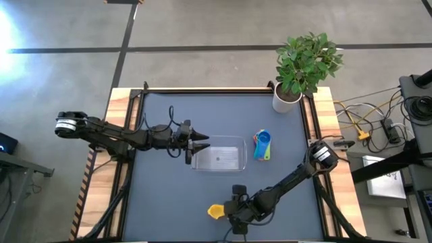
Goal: Nest measuring cups in basket
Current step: Stack the yellow measuring cup on top of the blue measuring cup
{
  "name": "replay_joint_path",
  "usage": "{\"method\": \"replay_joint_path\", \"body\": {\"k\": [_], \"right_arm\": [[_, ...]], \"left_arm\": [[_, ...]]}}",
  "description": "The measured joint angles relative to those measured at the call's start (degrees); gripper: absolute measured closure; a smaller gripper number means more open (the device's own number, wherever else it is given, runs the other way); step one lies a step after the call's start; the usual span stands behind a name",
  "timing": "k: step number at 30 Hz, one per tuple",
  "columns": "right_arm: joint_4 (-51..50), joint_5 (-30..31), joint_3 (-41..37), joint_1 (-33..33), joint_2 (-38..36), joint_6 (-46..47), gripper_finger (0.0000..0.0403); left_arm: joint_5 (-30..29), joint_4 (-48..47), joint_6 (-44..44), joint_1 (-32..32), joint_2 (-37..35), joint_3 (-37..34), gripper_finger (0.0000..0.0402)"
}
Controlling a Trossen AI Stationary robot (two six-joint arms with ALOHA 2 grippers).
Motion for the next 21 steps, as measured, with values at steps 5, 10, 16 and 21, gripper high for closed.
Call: {"method": "replay_joint_path", "body": {"k": [5, 10, 16, 21], "right_arm": [[-0.47, -0.01, 0.00, -0.03, 0.00, 0.00, 0.0276], [-1.09, -0.03, 0.00, 0.03, -0.16, 0.66, 0.0267], [-3.65, -0.03, 0.00, 0.03, -1.11, 1.60, 0.0259], [-5.83, 0.02, -0.02, 0.18, -2.82, 2.61, 0.0265]], "left_arm": [[0.00, 0.00, -0.02, 0.00, 0.00, 0.00, 0.0250], [0.00, 0.00, -0.02, 0.00, 0.00, 0.00, 0.0250], [-0.02, -0.02, 0.01, 0.00, 0.02, 0.00, 0.0250], [-0.02, -0.02, 0.42, 0.00, 0.02, 0.00, 0.0250]]}}
